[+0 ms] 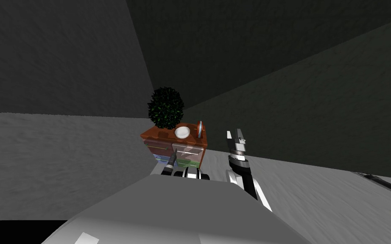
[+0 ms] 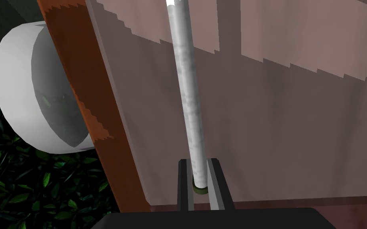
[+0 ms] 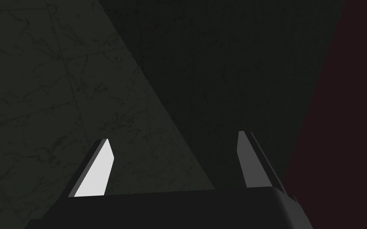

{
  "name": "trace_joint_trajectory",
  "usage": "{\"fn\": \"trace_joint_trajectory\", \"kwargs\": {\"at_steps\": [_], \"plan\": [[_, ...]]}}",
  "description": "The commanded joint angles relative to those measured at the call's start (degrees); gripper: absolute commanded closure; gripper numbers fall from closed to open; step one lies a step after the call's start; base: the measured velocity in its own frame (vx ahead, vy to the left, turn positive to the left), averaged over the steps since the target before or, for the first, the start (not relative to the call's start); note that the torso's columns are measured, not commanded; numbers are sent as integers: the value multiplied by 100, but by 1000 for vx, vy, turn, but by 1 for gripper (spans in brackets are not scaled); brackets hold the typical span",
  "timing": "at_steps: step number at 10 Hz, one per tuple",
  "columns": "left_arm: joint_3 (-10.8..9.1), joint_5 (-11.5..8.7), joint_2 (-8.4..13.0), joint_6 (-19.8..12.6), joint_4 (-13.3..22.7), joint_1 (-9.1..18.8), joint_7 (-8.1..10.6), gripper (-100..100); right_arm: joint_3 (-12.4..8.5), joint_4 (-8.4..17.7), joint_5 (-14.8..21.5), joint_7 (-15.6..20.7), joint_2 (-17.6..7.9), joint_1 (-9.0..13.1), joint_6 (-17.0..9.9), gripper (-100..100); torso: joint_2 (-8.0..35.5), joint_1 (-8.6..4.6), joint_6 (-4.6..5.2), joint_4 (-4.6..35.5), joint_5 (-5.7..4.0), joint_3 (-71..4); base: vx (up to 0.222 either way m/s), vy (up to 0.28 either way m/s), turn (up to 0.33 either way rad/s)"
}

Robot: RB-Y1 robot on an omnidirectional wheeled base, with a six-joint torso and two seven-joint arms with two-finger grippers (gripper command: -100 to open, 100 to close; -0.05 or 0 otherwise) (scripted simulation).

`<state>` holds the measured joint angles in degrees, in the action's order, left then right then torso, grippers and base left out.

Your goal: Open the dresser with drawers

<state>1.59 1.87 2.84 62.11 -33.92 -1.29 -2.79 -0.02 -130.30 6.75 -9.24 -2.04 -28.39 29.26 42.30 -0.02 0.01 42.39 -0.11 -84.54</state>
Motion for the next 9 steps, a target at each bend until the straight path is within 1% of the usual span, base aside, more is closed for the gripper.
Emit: {"fn": "trace_joint_trajectory", "kwargs": {"at_steps": [1,2,3,4,5,7,8,9], "plan": [[19,94,23,145,-260,-382,47,100,0,0,0,0,0,0,0,0,7,4,0,0,3,4,71,-14,4],[40,155,31,176,-458,-577,82,100,0,0,0,0,0,1,0,0,14,6,1,-6,8,10,55,-15,2],[40,155,31,176,-478,-639,82,100,0,0,0,0,0,1,0,0,13,6,1,-6,9,9,38,-10,0],[61,216,39,206,-687,-845,118,100,0,0,0,0,0,1,0,0,8,9,0,-9,9,7,45,-7,5],[61,216,39,206,-696,-897,118,100,0,0,0,0,0,1,0,0,3,6,2,-6,8,2,40,-8,5],[104,338,55,267,-1132,-1321,190,100,0,0,0,0,0,1,0,0,-2,-3,5,-8,8,-1,66,-14,5],[125,399,63,298,-1350,-1592,226,100,0,0,0,0,0,0,0,0,1,-12,6,4,-2,-3,104,-13,8],[125,399,63,298,-1350,-1671,226,100,0,0,0,0,0,0,0,0,0,-14,8,0,1,-1,80,-5,-2]]}}
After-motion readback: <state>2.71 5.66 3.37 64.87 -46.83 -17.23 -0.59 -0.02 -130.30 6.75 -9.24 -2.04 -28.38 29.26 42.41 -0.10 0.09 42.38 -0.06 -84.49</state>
